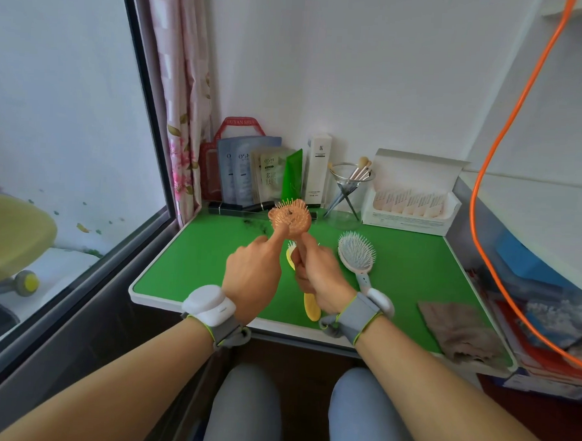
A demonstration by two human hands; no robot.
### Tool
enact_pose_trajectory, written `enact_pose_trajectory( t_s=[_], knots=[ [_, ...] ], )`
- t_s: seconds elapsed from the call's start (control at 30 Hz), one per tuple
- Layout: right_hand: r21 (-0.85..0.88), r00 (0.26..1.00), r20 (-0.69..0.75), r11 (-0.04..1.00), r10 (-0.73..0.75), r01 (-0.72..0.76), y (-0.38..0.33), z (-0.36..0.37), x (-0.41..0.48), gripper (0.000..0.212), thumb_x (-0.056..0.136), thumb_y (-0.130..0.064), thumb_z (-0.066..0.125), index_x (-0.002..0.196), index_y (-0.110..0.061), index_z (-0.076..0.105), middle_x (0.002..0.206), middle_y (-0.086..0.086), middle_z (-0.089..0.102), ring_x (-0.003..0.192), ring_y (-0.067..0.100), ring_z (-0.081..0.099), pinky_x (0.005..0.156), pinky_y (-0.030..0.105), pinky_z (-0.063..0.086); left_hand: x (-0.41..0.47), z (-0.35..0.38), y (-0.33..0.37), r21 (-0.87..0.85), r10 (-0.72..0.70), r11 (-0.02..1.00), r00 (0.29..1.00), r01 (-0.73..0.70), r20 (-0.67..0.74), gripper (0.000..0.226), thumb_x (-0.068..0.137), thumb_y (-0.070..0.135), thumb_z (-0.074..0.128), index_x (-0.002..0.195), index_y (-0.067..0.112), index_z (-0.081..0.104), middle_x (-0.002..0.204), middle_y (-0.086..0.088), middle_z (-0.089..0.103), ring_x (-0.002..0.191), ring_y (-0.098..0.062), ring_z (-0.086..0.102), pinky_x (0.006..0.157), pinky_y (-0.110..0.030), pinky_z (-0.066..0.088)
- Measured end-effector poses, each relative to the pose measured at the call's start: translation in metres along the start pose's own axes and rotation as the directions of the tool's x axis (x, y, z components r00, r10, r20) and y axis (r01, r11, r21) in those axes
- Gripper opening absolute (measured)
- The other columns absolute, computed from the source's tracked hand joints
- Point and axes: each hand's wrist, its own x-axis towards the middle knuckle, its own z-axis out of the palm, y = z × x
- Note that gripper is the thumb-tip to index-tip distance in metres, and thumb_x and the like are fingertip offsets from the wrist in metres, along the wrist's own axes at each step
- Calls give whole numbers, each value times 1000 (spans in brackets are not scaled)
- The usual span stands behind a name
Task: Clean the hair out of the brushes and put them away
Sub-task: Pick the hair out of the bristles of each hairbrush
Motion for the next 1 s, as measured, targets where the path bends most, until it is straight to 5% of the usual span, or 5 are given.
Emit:
enact_pose_trajectory(
  t_s=[0.5, 0.7, 1.0],
  knots=[
    [100, 993, -118, 995, 10, 2, -4, 4, 9, 48, 98, -38, 37, 58, -13, 46, 34, -3, 29, 27, 12, 24, 35, 13, 17, -3, -3, -8, -21, -33, 999, 999, 34, 21, 42, 89, 2, 36, 123, 25, 31, 65, -2, 48, 53, -31, 49, 47, -31, 30],
    [26, 1000, -23, 1000, 3, -2, -1, 7, 4, 49, 97, -40, 39, 57, -12, 47, 33, -4, 27, 28, 13, 21, 35, 14, 17, 5, -8, -8, -54, -47, 997, 999, 48, 13, 74, 89, 3, 38, 145, 35, 2, 55, 5, 36, 48, -28, 45, 46, -32, 31],
    [-10, 998, 55, 1000, -3, 3, 1, 8, 0, 50, 97, -40, 40, 55, -13, 45, 34, -4, 24, 28, 12, 17, 36, 14, 13, 12, -14, -13, -43, 17, 999, 1000, -18, -16, 72, 87, -1, 38, 148, 33, 21, 102, -10, 63, 69, -37, 58, 54, -37, 38]
  ],
)
